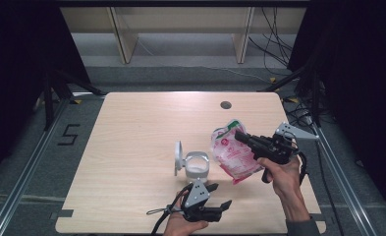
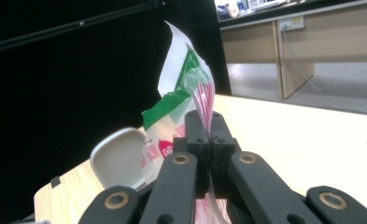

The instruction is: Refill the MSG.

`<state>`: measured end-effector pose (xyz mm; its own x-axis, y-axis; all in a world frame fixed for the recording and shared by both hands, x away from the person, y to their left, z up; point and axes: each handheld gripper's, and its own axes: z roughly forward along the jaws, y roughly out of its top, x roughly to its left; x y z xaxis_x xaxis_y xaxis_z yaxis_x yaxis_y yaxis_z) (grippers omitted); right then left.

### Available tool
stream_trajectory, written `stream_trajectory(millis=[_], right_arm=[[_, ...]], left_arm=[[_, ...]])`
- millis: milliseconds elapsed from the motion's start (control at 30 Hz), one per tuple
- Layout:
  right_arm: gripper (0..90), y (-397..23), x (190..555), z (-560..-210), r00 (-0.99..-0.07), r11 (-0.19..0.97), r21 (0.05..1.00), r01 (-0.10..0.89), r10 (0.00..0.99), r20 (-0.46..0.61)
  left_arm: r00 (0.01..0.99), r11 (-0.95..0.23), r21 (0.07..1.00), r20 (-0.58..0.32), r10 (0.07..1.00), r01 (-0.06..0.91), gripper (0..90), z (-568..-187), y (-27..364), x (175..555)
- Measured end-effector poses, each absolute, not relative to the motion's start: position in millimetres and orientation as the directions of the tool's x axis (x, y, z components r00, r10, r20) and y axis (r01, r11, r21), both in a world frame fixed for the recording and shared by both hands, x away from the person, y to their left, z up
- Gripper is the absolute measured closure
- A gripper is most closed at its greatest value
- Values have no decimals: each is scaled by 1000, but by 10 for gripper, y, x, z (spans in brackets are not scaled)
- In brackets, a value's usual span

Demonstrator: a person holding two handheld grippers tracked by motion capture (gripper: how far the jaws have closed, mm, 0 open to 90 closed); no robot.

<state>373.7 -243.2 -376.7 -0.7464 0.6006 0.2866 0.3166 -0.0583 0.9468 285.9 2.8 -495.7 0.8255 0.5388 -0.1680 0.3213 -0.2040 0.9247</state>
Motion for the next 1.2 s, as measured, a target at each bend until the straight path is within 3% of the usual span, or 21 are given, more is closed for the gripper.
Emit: stream_trajectory(millis=[267, 1200], right_arm=[[900, -2493, 3715, -3987, -712, -51, 918, 394, 614, 340], [900, -3055, 3495, -4119, -666, -90, 930, 355, 674, 319]], left_arm=[[811, -189, 927, -168, 560, 323, 328, -4949, 236, 2850], [778, -182, 921, -170, 605, 344, 311, -4965, 564, 2916]])
